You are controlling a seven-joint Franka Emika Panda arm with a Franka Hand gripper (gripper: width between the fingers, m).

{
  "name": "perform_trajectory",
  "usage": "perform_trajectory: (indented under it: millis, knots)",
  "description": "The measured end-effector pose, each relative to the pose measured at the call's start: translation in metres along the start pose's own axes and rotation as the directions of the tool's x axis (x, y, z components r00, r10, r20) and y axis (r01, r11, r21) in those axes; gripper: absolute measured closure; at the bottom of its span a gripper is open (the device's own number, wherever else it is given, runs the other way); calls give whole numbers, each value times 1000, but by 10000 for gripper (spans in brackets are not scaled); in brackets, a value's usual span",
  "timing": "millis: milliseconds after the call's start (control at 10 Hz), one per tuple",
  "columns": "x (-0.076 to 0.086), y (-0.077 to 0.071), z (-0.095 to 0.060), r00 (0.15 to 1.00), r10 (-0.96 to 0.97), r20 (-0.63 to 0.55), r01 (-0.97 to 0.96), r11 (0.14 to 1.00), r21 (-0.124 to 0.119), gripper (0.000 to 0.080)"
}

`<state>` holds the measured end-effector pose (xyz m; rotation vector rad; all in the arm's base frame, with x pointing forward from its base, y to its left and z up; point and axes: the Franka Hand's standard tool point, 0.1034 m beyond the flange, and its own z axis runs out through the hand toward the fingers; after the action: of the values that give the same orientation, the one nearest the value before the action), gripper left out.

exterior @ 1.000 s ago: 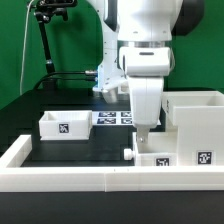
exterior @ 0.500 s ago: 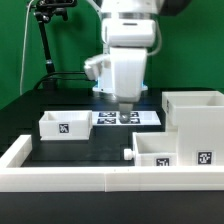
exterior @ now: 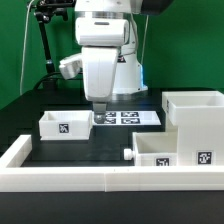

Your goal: Assemble drawer

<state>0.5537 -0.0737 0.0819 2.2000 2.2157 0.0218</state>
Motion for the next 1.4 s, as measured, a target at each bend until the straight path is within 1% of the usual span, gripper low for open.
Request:
perform_trajectory:
  millis: [200,400,600,800,1000,1200,1300,1400]
  knots:
    - [-12,-5,17,998,-5,-64,6,1000,16,150]
    - [-17,-10,26,994,-8,-109,11,1000,25,150]
    - [-17,-14,36,990,11,-138,-5,999,42,150]
    - [1,-16,44,990,33,-141,-25,998,58,150]
    - [16,-15,47,988,46,-147,-37,997,67,150]
    - [39,-12,47,986,64,-154,-54,996,70,150]
    - [47,-11,46,986,53,-156,-43,997,68,150]
    - [51,-10,46,988,23,-151,-13,998,65,150]
